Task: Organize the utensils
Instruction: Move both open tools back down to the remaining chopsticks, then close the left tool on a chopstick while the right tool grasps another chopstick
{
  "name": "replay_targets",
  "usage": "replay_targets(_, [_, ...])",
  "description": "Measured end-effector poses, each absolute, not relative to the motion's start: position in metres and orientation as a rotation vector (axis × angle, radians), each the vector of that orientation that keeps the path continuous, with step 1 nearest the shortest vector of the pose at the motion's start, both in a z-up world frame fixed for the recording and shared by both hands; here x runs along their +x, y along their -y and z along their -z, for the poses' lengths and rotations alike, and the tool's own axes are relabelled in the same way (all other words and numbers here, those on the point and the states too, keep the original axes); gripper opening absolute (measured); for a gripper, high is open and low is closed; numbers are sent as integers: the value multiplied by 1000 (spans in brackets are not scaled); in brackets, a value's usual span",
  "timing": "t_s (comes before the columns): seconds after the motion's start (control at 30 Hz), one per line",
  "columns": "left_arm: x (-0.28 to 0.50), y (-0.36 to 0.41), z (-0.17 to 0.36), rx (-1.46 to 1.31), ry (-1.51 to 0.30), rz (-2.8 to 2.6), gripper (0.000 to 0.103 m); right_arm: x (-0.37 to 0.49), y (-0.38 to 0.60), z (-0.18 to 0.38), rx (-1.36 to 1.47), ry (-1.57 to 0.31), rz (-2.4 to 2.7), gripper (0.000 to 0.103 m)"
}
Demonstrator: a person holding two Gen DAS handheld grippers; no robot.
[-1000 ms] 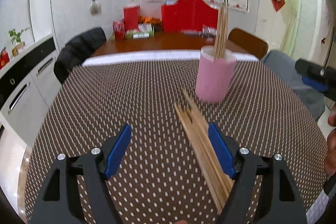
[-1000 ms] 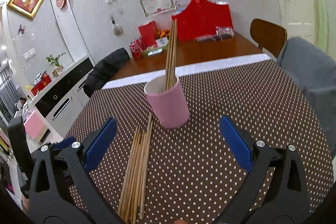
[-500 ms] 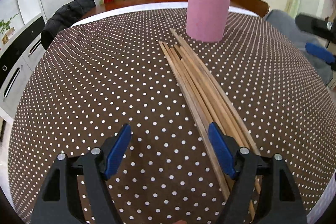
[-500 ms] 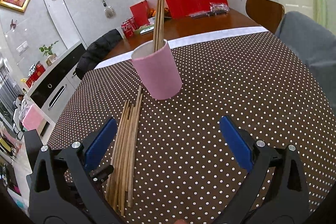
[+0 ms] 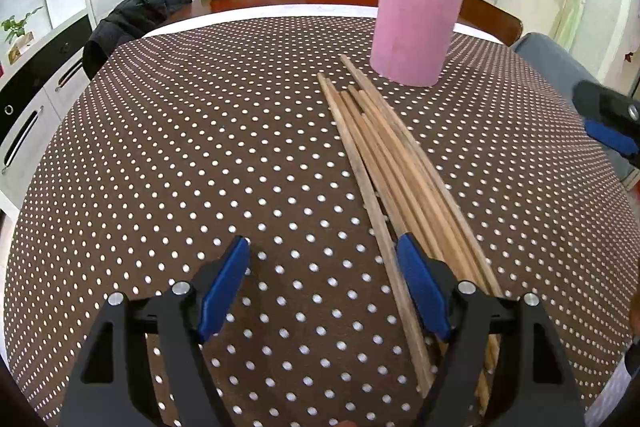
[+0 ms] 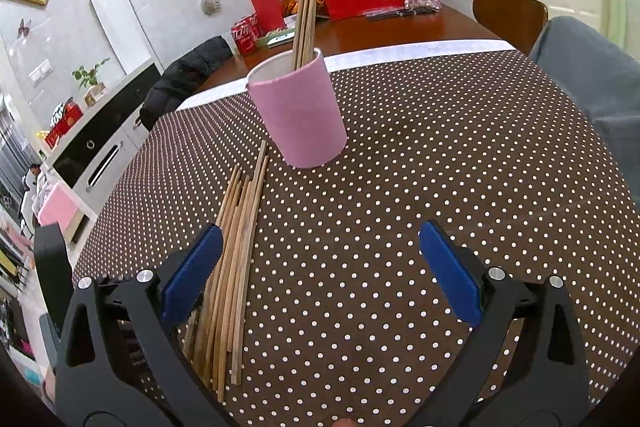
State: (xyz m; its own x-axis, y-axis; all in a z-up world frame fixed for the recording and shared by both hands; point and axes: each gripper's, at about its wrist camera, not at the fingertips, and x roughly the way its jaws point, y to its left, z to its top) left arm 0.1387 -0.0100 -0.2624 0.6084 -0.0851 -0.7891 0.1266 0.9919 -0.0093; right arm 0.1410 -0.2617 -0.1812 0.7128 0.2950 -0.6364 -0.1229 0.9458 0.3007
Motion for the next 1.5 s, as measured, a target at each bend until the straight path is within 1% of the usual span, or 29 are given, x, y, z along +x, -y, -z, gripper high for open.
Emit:
replay_targets(0.13, [148, 10, 262, 77, -914, 101, 76, 142, 249, 189, 181, -782, -246, 97])
replay_targets(0.3, [151, -1, 261, 66, -914, 83, 76, 150, 215, 214, 25, -884, -285, 97])
replay_targets(0.4, [152, -7, 262, 63, -913, 76, 76, 157, 198, 228, -41, -914, -289, 97])
replay_targets(0.5, [150, -10, 263, 58, -912, 76, 76, 164, 192, 238, -60, -933, -279, 97])
replay_targets(0.83, [149, -11, 265, 64, -912, 79, 76, 172, 189, 236, -113, -938, -264, 96])
replay_targets(0.9, [153, -11, 264, 71, -913, 85, 76, 176, 185, 237, -142, -944, -252, 91])
replay_targets(1.03, [165, -7, 263, 107, -920, 86, 76, 191, 177, 237, -143, -959, -265, 87])
replay_targets(1.1, [174, -3, 261, 146, -923, 90, 76, 203, 174, 236, -143, -963, -266, 79])
replay_targets(1.17, [183, 0, 261, 178, -927, 95, 76, 216, 170, 233, -143, -968, -266, 75])
replay_targets(1.23, [198, 1, 260, 198, -941, 105, 76, 228, 165, 232, -144, -976, -275, 73])
replay_targets(1.33, [216, 2, 259, 200, -963, 126, 76, 241, 157, 235, -152, -984, -283, 67])
replay_targets(1.37, [221, 2, 259, 190, -967, 135, 75, 247, 153, 234, -159, -983, -289, 59])
replay_targets(1.4, [225, 1, 258, 177, -971, 151, 57, 249, 150, 233, -165, -981, -295, 38])
replay_targets(1.43, [228, 1, 257, 145, -981, 196, 46, 250, 147, 233, -170, -978, -304, 28])
replay_targets(1.47, [230, 3, 255, 140, -985, 208, 14, 251, 144, 231, -182, -976, -308, 15])
replay_targets(1.5, [230, 5, 254, 156, -984, 203, 6, 253, 141, 230, -186, -979, -320, 8])
